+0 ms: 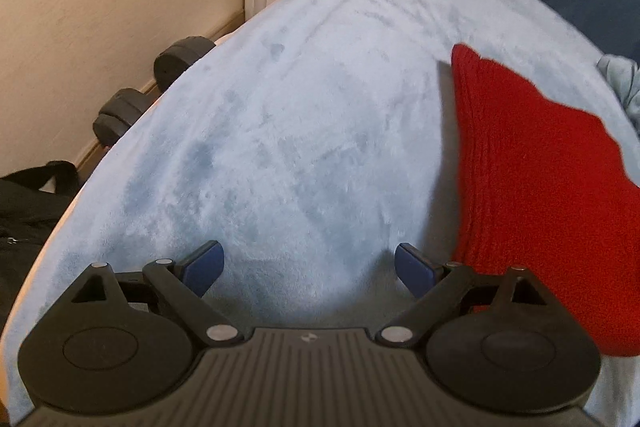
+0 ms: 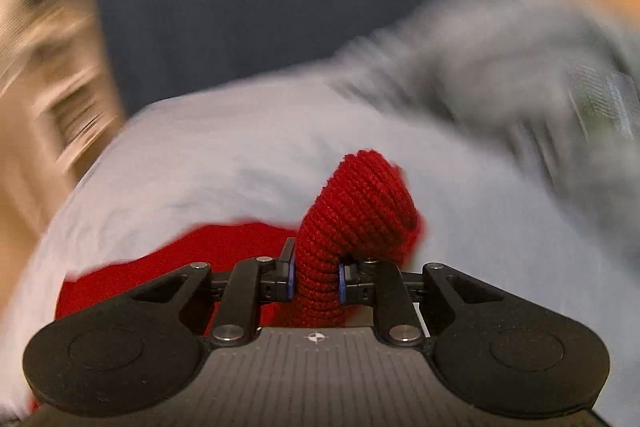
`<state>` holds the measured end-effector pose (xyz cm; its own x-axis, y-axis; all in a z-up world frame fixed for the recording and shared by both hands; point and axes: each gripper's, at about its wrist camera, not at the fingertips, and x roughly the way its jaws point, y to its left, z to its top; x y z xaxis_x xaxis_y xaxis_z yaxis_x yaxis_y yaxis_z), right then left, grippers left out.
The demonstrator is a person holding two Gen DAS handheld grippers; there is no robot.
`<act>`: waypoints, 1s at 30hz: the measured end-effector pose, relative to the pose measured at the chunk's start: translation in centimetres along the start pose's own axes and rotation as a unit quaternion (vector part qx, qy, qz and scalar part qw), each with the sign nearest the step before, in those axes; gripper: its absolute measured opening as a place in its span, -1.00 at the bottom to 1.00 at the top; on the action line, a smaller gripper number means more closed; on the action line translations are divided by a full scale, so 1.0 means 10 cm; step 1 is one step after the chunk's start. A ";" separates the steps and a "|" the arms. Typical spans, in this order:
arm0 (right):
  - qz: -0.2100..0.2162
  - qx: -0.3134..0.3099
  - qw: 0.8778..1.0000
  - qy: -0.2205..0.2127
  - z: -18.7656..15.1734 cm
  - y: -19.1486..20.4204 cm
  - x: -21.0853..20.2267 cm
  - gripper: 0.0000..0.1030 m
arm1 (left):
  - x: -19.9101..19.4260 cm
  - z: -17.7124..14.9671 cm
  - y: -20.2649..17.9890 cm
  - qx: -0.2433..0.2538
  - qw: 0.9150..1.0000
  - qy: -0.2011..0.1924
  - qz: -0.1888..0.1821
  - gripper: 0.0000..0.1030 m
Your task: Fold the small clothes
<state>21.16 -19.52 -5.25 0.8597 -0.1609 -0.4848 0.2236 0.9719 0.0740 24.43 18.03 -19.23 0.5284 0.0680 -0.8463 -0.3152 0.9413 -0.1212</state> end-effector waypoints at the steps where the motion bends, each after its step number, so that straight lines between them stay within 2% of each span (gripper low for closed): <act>1: 0.021 -0.055 0.998 -0.017 0.01 0.31 -0.05 -0.64 | -0.01 0.01 0.03 -0.005 1.000 -0.001 -0.006 0.83; 3: 0.067 -0.168 0.983 -0.042 -0.11 0.99 -0.11 -0.64 | -0.03 0.02 0.09 -0.019 1.000 0.000 -0.018 0.83; 5: 0.118 -0.261 0.957 -0.050 -0.40 1.58 -0.16 -0.64 | -0.04 0.06 0.16 -0.036 0.999 0.001 -0.028 0.83; 8: 0.178 -0.357 0.917 -0.014 -0.97 2.14 -0.12 -0.65 | -0.05 0.08 0.26 -0.053 0.998 0.001 -0.037 0.83; 10: 0.206 -0.395 0.895 0.029 -1.28 2.28 -0.09 -0.69 | -0.06 0.08 0.31 -0.059 0.997 0.001 -0.041 0.83; 12: 0.198 -0.403 0.894 0.020 -1.42 2.28 -0.13 -0.69 | -0.07 0.08 0.34 -0.062 0.997 0.000 -0.049 0.83; 14: 0.205 -0.365 0.908 0.027 -1.29 2.21 -0.14 -0.69 | -0.06 0.08 0.35 -0.062 0.997 0.000 -0.051 0.83; 15: 0.207 -0.356 0.911 0.019 -1.20 2.19 -0.16 -0.70 | -0.05 0.08 0.34 -0.061 0.997 0.000 -0.051 0.83; 17: 0.216 -0.356 0.909 -0.012 -1.03 2.19 -0.31 -0.71 | -0.06 0.08 0.36 -0.062 0.997 -0.002 -0.053 0.83; 19: 0.233 -0.352 0.906 -0.020 -0.94 2.19 -0.43 -0.71 | -0.06 0.09 0.39 -0.072 0.996 0.000 -0.058 0.83; 21: 0.255 -0.370 0.893 -0.017 -1.02 2.15 -0.51 -0.71 | -0.07 0.09 0.43 -0.084 0.995 0.001 -0.062 0.83; 23: 0.269 -0.415 0.869 -0.003 -1.28 2.15 -0.56 -0.70 | -0.08 0.10 0.45 -0.090 0.994 0.002 -0.062 0.83; 26: 0.267 -0.457 0.848 0.017 -1.61 2.17 -0.49 -0.64 | -0.10 0.10 0.44 -0.089 0.994 0.004 -0.060 0.83; 28: 0.271 -0.456 0.848 0.006 -1.58 2.17 -0.50 -0.42 | -0.14 0.12 0.43 -0.091 0.994 0.009 -0.064 0.83; 29: 0.288 -0.436 0.852 0.020 -1.50 2.14 -0.55 -0.06 | -0.17 0.14 0.43 -0.092 0.993 0.010 -0.070 0.83; 30: 0.307 -0.414 0.856 0.045 -1.40 2.13 -0.55 0.18 | -0.21 0.15 0.44 -0.095 0.993 0.011 -0.075 0.83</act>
<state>14.81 4.43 -13.20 0.6507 0.4011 -0.6448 -0.6919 0.6630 -0.2859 23.11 22.50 -17.18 0.5638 -0.0782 -0.8222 -0.3777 0.8609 -0.3409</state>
